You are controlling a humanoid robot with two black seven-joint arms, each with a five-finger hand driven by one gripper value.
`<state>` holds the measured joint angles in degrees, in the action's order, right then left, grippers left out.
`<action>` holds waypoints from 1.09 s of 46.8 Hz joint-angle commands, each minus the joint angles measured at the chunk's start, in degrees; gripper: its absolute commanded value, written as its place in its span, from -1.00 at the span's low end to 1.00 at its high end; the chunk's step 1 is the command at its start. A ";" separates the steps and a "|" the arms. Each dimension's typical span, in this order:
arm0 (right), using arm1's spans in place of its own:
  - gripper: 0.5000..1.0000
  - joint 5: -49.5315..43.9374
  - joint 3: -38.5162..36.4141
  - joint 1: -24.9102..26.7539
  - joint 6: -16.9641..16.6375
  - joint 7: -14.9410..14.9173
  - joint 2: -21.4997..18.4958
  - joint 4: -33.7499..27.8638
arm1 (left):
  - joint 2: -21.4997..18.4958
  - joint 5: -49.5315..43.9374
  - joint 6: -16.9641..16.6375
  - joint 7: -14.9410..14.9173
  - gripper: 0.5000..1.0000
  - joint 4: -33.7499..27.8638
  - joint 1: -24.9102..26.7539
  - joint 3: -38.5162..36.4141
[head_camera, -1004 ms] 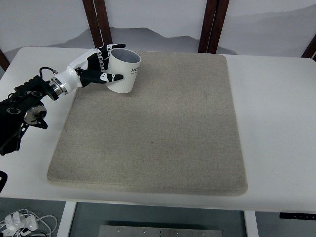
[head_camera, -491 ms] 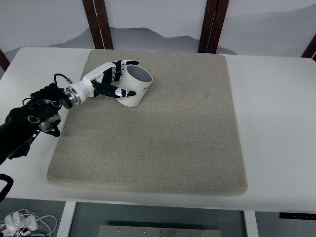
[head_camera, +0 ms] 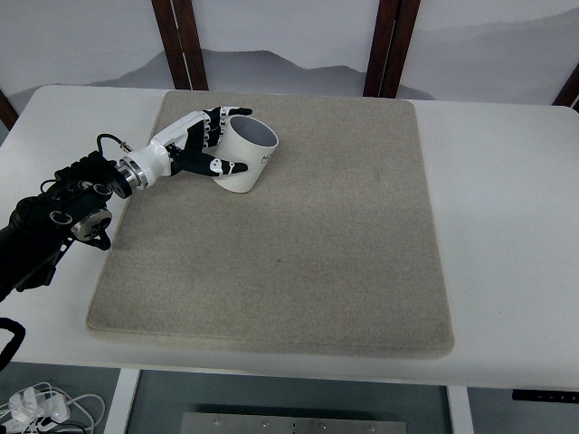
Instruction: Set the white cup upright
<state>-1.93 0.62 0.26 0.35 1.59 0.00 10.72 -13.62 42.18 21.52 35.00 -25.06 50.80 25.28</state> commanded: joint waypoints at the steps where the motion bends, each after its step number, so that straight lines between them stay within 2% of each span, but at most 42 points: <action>1: 0.81 0.00 0.00 0.00 0.00 0.00 0.00 0.00 | 0.00 0.01 0.10 0.00 0.36 0.10 0.01 -0.23; 7: 0.81 0.00 0.00 0.00 0.00 0.00 0.00 0.00 | -0.09 -0.08 0.10 0.00 0.75 0.10 -0.08 -0.05; 14: 0.81 0.00 0.00 0.00 0.00 0.00 0.00 0.00 | -0.09 -0.17 0.10 0.00 0.98 0.01 -0.43 0.47; 35: 0.81 0.00 0.00 0.00 0.00 0.00 0.00 0.00 | -0.71 -2.28 1.15 0.00 0.99 -0.60 -0.26 1.00; 46: 0.81 0.00 0.00 0.00 0.00 0.00 0.00 0.00 | -1.41 -3.24 3.52 0.00 0.99 -1.04 0.53 2.58; 51: 0.81 0.00 0.00 0.00 0.00 0.00 0.00 0.00 | -4.04 -4.03 5.72 0.00 0.99 -2.62 1.58 3.20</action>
<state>-1.93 0.62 0.27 0.35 1.58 0.00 10.72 -16.02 38.57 26.03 35.00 -26.81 51.53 28.13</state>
